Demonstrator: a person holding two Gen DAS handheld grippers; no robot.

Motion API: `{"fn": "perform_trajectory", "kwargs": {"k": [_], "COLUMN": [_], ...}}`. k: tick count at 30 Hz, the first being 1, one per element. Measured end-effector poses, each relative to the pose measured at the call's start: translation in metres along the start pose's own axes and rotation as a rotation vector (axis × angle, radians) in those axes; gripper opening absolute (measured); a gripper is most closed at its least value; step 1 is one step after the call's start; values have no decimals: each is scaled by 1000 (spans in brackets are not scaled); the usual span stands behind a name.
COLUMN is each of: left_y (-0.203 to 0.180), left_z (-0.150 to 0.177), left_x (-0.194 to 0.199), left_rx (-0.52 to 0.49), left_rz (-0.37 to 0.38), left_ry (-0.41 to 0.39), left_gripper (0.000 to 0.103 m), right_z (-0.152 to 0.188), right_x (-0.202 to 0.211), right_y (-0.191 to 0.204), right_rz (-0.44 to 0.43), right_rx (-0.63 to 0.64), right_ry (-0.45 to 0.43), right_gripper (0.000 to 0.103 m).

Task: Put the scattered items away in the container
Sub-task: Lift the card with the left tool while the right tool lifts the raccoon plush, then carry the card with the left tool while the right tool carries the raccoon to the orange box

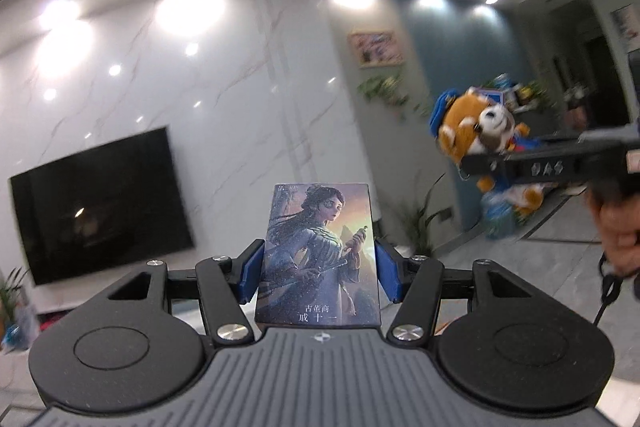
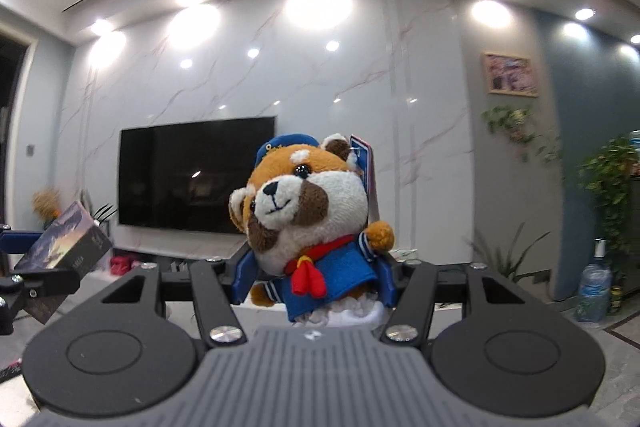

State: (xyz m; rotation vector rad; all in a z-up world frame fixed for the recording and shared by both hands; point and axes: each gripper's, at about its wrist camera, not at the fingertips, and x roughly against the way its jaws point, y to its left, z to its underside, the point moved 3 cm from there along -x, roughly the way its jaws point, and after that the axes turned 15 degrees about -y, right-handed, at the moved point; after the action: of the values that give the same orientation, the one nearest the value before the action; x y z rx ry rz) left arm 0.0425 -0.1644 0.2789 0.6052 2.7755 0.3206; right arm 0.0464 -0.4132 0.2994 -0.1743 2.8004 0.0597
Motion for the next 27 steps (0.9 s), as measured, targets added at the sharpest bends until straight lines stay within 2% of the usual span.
{"fn": "perform_trajectory", "kwargs": {"k": [6, 13, 21, 27], "left_y": [-39, -84, -109, -108], "left_z": [19, 79, 162, 224], "left_x": [-50, -130, -210, -229], "left_rx": [20, 106, 158, 178], "left_rz": [101, 175, 205, 194], "left_ry": [43, 186, 381, 487], "left_gripper": [67, 67, 67, 67], "right_z": [19, 75, 167, 234], "right_x": [-7, -37, -75, -99], "right_y": [-35, -84, -112, -123], "right_rz": [72, 169, 217, 254], "right_rx": [-32, -128, -252, -303], "right_ry": [41, 160, 351, 488], "right_gripper": [61, 61, 61, 61]}}
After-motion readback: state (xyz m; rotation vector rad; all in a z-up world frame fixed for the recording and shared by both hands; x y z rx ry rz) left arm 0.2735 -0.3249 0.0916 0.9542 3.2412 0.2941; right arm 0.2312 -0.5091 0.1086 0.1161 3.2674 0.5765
